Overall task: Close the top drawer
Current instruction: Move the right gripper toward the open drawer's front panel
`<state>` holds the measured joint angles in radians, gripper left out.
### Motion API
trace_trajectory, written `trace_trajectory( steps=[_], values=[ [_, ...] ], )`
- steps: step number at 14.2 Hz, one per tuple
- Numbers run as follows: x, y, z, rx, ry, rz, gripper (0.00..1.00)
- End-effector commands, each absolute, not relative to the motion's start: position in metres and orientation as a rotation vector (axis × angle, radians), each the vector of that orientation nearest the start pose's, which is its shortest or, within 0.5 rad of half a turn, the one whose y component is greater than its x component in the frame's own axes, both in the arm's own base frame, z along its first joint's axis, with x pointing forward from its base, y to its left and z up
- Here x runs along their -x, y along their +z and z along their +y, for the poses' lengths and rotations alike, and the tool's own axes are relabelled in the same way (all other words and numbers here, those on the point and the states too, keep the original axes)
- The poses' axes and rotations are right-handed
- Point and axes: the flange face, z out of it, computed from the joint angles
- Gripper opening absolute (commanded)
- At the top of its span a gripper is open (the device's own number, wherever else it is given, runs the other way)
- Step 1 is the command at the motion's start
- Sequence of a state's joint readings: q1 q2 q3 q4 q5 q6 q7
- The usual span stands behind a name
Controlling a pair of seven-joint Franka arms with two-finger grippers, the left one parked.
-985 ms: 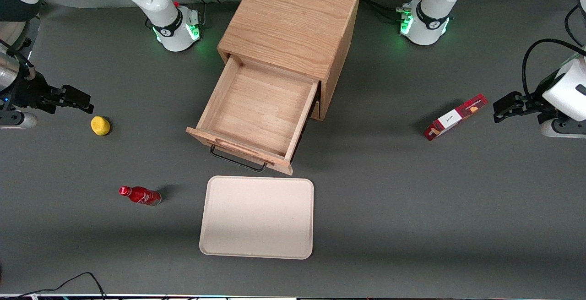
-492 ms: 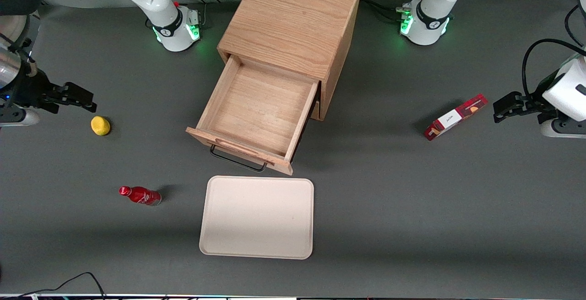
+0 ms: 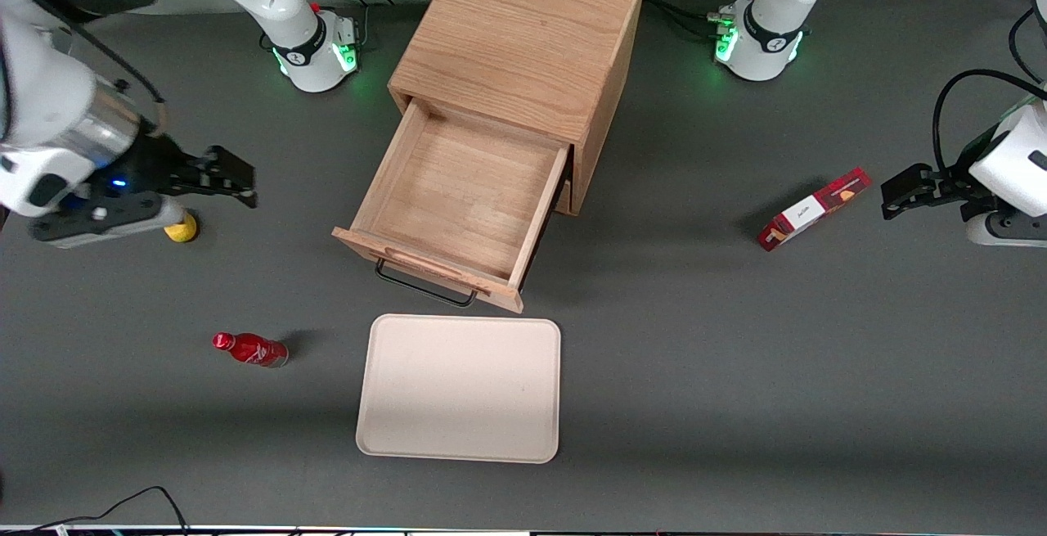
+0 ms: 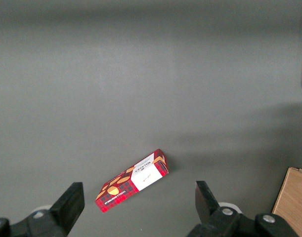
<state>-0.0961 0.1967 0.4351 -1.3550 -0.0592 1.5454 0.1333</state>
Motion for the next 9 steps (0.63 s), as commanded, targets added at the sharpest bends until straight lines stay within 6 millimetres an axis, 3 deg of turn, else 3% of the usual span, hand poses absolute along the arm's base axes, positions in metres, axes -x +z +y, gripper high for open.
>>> trace_trajectory(
  steps=[1,3,9],
  values=[
    [-0.577,0.626,0.216,3.142,-0.029,-0.298,1.0],
    [-0.568,0.629,0.237,3.133,-0.035,-0.283,1.0],
    [-0.559,0.625,0.265,3.089,-0.013,-0.342,1.0]
  ],
)
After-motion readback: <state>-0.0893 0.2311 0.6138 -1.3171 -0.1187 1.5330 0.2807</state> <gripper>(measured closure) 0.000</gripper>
